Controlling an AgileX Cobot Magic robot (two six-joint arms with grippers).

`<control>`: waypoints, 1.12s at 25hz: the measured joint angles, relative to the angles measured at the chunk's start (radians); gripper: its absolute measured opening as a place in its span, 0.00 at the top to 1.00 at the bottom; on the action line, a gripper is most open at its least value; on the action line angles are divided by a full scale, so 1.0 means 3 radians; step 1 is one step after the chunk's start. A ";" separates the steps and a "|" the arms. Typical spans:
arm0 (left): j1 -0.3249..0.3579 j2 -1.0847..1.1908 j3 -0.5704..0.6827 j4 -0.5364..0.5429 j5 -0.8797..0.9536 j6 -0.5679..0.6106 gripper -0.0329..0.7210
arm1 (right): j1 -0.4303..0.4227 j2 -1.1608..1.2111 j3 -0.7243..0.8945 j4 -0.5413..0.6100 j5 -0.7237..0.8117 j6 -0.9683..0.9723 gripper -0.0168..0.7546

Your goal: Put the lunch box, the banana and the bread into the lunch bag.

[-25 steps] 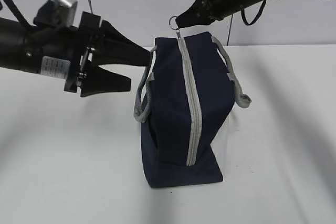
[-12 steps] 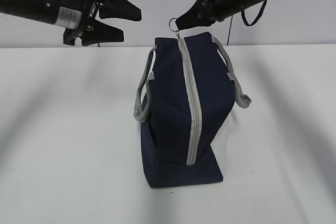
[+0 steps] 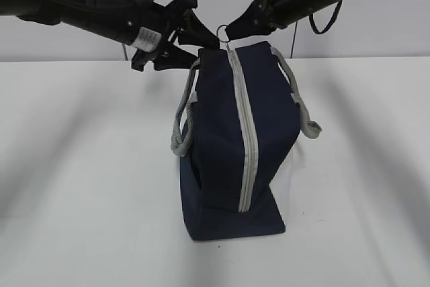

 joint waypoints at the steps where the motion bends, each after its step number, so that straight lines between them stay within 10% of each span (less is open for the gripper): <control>1: -0.0024 0.0028 -0.0026 0.0008 0.0003 -0.0008 0.39 | 0.0000 0.0000 0.0000 -0.0011 0.0009 0.0000 1.00; 9: -0.0123 0.0056 -0.0056 0.0115 -0.0035 0.0007 0.93 | 0.0000 0.0000 0.0000 -0.0020 0.0016 0.0000 1.00; 28: -0.0165 -0.0100 -0.0056 -0.0065 0.0103 0.0331 0.95 | 0.0011 0.0141 -0.0033 -0.0920 -0.0174 0.0706 1.00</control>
